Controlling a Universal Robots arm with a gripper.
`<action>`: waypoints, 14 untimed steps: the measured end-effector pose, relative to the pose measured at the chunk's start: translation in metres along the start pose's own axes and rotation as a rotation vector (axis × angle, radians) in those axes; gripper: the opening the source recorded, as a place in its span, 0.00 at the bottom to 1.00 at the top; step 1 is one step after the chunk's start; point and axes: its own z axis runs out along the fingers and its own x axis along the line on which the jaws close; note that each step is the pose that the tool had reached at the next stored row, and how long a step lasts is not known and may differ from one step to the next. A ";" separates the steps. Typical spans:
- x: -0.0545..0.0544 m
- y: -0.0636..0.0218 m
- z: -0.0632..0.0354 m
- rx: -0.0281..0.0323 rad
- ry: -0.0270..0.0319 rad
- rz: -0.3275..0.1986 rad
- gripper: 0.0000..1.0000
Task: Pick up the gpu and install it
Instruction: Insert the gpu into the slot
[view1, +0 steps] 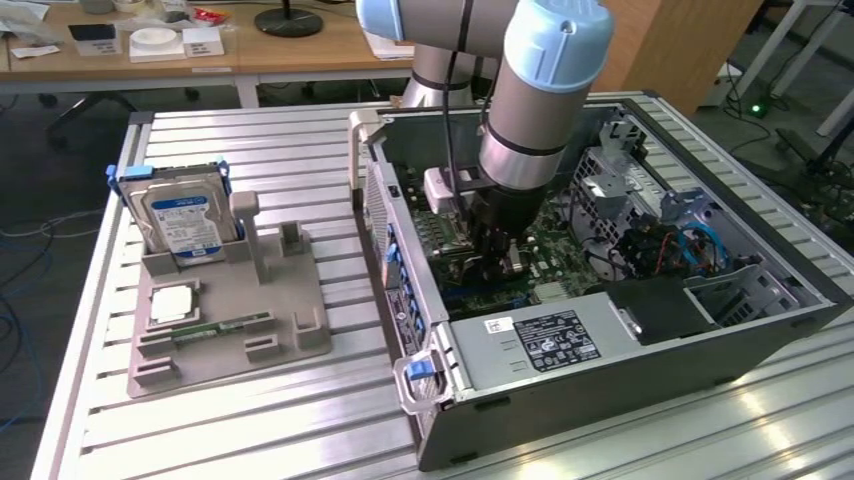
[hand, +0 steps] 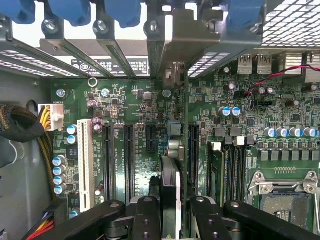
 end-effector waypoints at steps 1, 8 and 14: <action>0.000 0.0000 0.0001 0.0001 -0.0003 0.000 0.27; 0.000 0.0000 0.0002 0.0001 -0.0003 0.000 0.27; 0.000 0.0001 0.0004 0.0002 -0.0003 0.000 0.27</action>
